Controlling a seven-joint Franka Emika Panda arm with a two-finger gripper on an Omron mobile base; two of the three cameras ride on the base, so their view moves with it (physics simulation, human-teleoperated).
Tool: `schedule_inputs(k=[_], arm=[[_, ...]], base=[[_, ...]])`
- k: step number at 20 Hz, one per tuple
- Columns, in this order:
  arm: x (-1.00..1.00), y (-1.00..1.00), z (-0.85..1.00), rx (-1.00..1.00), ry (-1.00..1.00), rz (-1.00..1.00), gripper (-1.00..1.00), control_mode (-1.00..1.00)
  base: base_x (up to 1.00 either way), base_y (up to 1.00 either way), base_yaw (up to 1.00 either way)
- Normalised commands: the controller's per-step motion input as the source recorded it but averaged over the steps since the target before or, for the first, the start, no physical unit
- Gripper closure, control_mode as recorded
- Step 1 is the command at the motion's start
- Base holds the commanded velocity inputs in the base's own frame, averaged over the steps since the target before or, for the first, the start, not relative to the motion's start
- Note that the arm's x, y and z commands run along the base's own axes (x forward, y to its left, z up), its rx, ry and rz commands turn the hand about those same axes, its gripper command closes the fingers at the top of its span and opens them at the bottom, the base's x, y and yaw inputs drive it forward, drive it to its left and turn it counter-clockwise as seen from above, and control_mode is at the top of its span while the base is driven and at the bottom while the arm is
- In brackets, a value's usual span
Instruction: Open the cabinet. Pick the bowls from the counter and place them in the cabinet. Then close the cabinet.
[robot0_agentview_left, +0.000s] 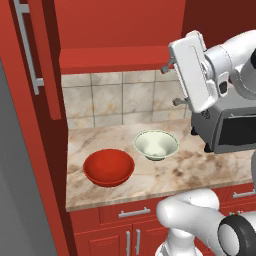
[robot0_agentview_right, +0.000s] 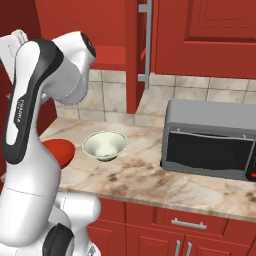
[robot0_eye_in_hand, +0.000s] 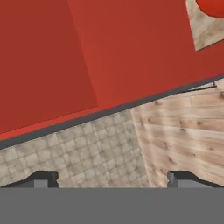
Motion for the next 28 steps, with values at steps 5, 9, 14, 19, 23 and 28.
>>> schedule_inputs(k=[5, 9, 14, 19, 23, 28], arm=[[0.00, -0.02, -0.41, -0.19, -0.19, 0.14, -1.00, -1.00], [-0.13, 0.00, -0.53, -0.26, -0.40, 0.06, -1.00, -1.00], [-0.32, 0.00, -0.60, -0.20, -0.49, 0.00, -1.00, -1.00], [-0.11, 0.00, -0.26, -0.12, -0.38, 0.00, -1.00, -1.00], [-0.08, -0.05, -0.40, -0.03, -0.19, 0.00, -1.00, -1.00], [0.00, -0.11, -0.12, 0.00, 0.00, -0.01, -1.00, -1.00]], base=[[0.00, 0.00, 0.00], [0.00, 0.00, 0.00], [0.00, 0.00, 0.00], [0.00, 0.00, 0.00], [0.00, 0.00, 0.00], [0.00, 0.00, 0.00]])
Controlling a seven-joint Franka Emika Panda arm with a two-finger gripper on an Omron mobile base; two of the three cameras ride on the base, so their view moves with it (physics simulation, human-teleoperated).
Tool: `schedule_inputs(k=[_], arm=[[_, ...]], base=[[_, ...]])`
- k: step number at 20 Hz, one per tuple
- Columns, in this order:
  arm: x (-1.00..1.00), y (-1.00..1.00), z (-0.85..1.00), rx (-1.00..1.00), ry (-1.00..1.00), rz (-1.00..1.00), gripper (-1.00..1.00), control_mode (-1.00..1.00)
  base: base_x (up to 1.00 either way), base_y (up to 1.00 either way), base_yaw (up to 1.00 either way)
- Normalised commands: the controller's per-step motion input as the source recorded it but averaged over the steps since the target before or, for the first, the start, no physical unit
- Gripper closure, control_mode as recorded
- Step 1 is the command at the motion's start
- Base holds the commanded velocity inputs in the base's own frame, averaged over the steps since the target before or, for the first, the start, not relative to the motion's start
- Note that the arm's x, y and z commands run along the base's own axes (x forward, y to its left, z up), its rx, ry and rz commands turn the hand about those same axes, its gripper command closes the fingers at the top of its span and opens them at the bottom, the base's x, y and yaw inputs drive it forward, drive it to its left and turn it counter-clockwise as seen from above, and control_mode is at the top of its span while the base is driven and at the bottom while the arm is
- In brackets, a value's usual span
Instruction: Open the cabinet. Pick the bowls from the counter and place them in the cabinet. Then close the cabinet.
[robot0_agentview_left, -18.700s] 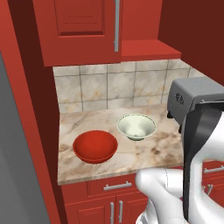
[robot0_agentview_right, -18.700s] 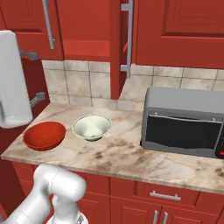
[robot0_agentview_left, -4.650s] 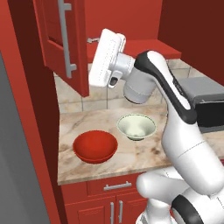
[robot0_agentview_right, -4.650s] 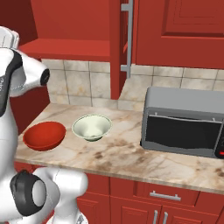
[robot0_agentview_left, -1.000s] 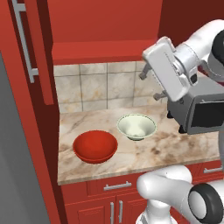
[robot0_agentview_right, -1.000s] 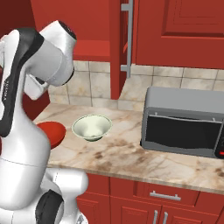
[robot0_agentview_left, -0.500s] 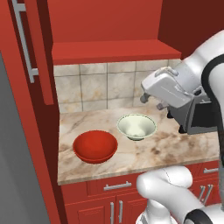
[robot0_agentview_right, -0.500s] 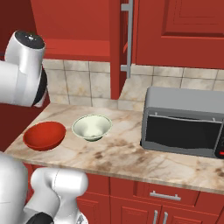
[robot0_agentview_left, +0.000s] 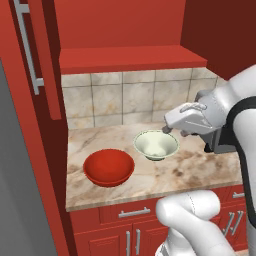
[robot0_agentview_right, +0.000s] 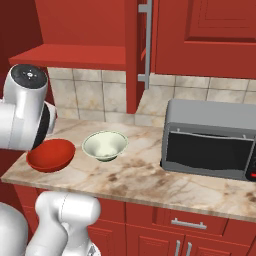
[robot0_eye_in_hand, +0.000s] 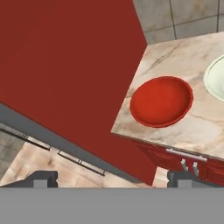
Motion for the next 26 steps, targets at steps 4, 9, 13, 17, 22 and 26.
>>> schedule_inputs(k=[4, 9, 13, 17, 22, 26], arm=[[0.00, -0.03, -0.09, 0.00, 0.10, -0.07, -1.00, -1.00], [0.00, -0.01, -0.15, 0.00, 0.13, -0.08, -1.00, -1.00], [0.00, 0.00, -0.24, 0.00, 0.20, -0.10, -1.00, -1.00], [0.00, 0.00, -0.29, 0.00, 0.16, -0.08, -1.00, -1.00], [0.00, 0.00, -0.44, -0.03, 0.04, -0.01, -1.00, -1.00], [0.00, -0.04, -0.34, -0.01, 0.00, 0.00, -1.00, -1.00]], base=[[0.00, 0.00, 0.00], [0.00, 0.00, 0.00], [0.00, 0.00, 0.00], [0.00, 0.00, 0.00], [0.00, 0.00, 0.00], [0.00, 0.00, 0.00]])
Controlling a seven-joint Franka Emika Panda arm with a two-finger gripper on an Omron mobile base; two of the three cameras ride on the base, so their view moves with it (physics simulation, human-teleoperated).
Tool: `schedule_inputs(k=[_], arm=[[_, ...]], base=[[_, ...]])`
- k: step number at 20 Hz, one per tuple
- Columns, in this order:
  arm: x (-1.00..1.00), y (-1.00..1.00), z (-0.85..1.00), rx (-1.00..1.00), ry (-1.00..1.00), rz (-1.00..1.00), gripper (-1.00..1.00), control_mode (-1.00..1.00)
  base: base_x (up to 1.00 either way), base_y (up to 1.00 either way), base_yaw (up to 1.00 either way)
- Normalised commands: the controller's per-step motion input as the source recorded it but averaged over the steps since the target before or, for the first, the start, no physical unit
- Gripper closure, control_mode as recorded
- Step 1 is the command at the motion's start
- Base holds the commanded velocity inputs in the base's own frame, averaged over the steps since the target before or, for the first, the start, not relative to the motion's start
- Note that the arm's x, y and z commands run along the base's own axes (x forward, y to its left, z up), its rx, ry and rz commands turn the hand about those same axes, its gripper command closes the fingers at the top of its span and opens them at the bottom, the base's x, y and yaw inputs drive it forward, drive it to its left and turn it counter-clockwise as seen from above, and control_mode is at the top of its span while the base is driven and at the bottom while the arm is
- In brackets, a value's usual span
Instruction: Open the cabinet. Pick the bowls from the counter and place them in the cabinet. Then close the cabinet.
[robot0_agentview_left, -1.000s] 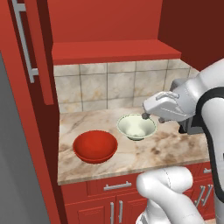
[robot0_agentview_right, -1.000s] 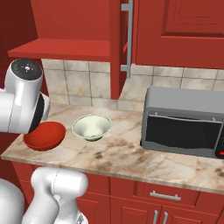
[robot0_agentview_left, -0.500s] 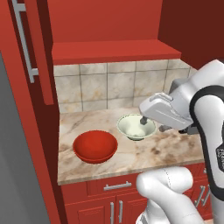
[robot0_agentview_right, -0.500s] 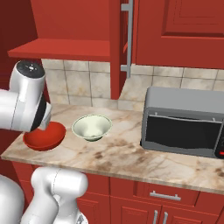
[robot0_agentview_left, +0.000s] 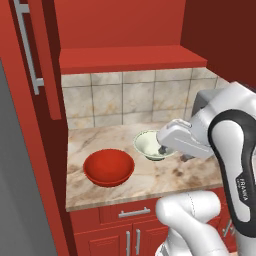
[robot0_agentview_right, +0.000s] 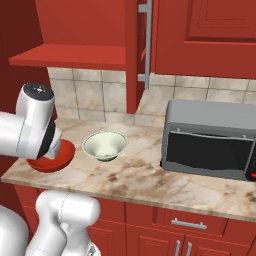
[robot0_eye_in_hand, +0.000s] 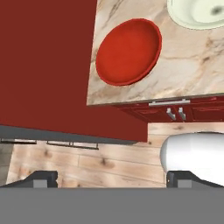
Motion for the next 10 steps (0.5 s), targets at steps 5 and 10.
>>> schedule_inputs(k=[5, 10], arm=[[0.00, -0.01, -0.34, 0.00, 0.00, -0.01, -1.00, -1.00], [0.00, -0.02, -0.31, 0.00, 0.00, -0.02, -1.00, -1.00]], base=[[0.00, 0.00, 0.00], [0.00, 0.00, 0.00]])
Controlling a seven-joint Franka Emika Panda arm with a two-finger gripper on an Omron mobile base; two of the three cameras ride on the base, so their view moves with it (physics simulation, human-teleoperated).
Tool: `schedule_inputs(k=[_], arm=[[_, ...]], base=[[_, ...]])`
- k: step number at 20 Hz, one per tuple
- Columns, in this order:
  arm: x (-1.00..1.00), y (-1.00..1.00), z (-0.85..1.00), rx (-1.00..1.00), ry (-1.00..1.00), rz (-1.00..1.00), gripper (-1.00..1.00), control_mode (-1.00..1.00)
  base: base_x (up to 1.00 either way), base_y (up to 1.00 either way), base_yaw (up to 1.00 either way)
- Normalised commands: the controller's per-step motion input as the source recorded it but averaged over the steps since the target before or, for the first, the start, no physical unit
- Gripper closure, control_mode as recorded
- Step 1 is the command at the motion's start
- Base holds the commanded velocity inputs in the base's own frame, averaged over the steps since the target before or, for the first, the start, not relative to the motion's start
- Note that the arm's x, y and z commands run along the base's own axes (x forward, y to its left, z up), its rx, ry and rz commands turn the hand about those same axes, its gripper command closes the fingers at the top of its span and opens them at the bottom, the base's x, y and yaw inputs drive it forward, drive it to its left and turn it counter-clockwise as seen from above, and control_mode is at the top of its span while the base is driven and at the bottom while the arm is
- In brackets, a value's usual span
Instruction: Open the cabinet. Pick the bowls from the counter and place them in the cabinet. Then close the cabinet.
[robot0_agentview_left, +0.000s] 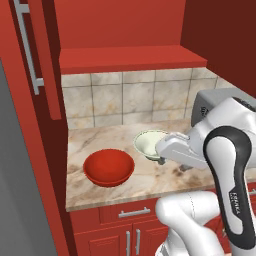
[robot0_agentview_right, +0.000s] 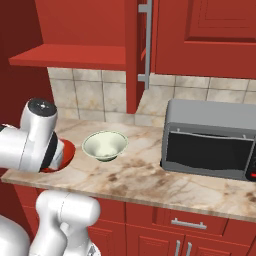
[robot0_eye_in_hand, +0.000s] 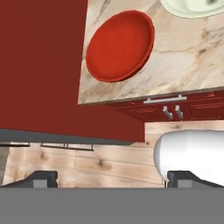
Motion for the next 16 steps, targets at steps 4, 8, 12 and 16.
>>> schedule_inputs(k=[4, 8, 12, 16], arm=[[0.03, -0.04, -0.26, 0.00, 0.00, -0.02, -1.00, -1.00], [0.13, -0.04, -0.24, 0.00, 0.01, -0.02, -1.00, -1.00], [0.16, -0.06, -0.20, 0.00, 0.00, -0.02, -1.00, -1.00], [0.18, -0.01, -0.18, 0.00, 0.01, -0.05, -1.00, -1.00]], base=[[0.00, 0.00, 0.00], [0.00, 0.00, 0.00], [0.00, 0.00, 0.00], [0.00, 0.00, 0.00]])
